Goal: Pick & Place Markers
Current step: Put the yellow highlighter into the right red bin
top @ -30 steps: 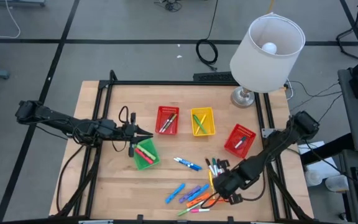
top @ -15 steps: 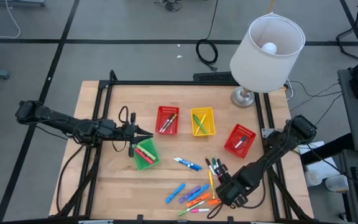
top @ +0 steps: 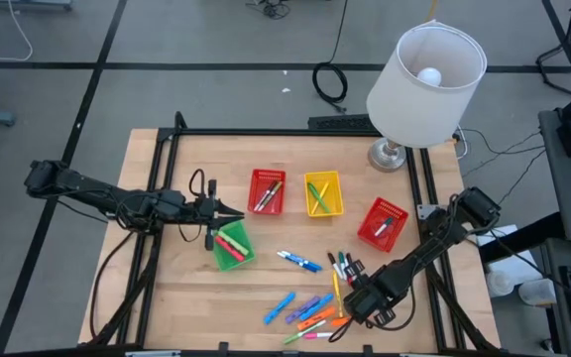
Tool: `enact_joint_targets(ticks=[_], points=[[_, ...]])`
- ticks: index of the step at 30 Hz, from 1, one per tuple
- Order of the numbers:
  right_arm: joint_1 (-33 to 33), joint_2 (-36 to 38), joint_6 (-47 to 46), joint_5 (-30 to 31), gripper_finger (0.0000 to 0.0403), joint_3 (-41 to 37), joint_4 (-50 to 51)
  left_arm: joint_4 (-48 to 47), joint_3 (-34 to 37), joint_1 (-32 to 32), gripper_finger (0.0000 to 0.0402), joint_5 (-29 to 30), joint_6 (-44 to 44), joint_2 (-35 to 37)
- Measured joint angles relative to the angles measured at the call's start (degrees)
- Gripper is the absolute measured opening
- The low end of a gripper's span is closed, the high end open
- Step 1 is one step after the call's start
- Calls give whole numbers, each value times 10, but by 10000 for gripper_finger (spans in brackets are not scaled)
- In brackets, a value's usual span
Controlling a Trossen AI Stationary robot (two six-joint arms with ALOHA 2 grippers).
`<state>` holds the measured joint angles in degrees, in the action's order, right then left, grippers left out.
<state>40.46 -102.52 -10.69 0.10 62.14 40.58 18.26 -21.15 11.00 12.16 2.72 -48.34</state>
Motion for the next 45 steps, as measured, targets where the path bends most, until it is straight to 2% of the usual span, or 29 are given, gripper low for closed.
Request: enact_joint_targets(ticks=[8,13,18,23,28,31,35,39,45], points=[[-4,-1,-8,-20,26,-20,-23,0,0,0,42,0,0,0],[-4,1,-2,-31,25,-3,-7,0,0,0,42,0,0,0],[-2,6,14,-10,21,64,109,0,0,0,42,0,0,0],[-4,21,14,64,21,149,254,0,0,0,42,0,0,0],[-13,60,28,124,21,191,361,0,0,0,42,0,-1,0],[-33,84,33,151,21,188,429,0,0,0,42,0,0,0],[-76,119,56,198,21,169,463,0,0,0,42,0,-1,0],[-123,152,99,206,21,124,429,-1,0,0,42,0,0,0],[-182,190,143,164,21,16,360,-1,0,0,42,0,0,0]])
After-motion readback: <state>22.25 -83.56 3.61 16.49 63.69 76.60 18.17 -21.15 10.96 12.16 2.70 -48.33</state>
